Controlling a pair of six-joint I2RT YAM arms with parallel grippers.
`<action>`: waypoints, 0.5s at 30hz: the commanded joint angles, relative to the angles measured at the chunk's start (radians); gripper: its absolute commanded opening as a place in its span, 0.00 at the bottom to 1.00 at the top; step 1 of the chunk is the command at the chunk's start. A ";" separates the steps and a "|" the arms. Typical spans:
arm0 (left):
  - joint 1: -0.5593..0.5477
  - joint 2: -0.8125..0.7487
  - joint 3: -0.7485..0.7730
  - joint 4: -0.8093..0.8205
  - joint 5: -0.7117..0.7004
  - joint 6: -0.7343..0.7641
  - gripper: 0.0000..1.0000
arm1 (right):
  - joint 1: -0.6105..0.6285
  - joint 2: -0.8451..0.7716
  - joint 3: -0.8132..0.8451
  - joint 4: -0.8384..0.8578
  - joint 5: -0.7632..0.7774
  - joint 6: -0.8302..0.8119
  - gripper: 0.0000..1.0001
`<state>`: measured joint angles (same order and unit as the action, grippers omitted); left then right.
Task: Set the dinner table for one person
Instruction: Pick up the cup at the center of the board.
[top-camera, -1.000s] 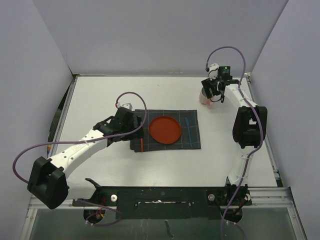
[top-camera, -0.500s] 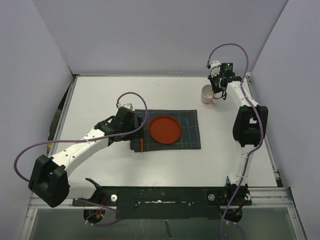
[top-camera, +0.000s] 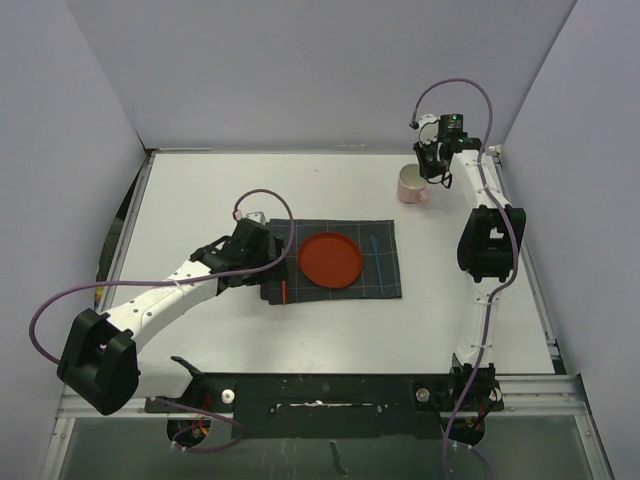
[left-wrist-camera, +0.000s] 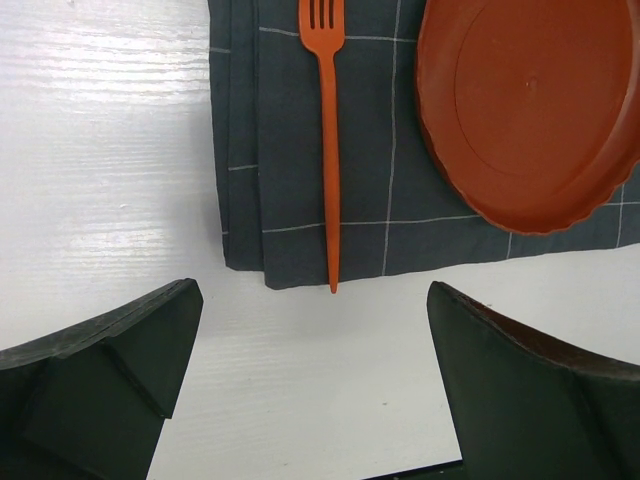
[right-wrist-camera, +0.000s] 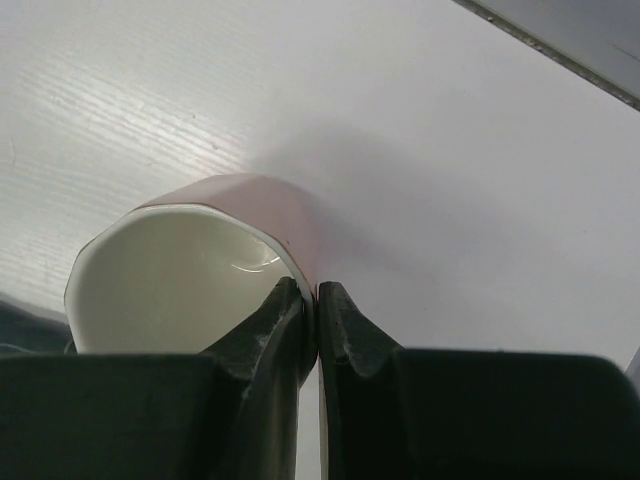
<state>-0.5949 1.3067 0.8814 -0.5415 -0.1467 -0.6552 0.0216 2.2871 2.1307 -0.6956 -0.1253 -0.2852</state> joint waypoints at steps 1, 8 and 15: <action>-0.002 0.009 0.028 0.059 0.008 -0.011 0.98 | 0.013 -0.153 -0.039 -0.016 -0.102 -0.036 0.00; -0.001 -0.011 0.038 0.046 0.026 -0.006 0.98 | 0.017 -0.369 -0.145 -0.172 -0.174 -0.100 0.00; -0.002 -0.015 0.025 0.068 0.057 -0.017 0.98 | 0.037 -0.462 -0.107 -0.333 -0.216 -0.091 0.00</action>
<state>-0.5949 1.3071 0.8814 -0.5335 -0.1177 -0.6556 0.0357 1.9175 1.9511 -0.9455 -0.2584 -0.3786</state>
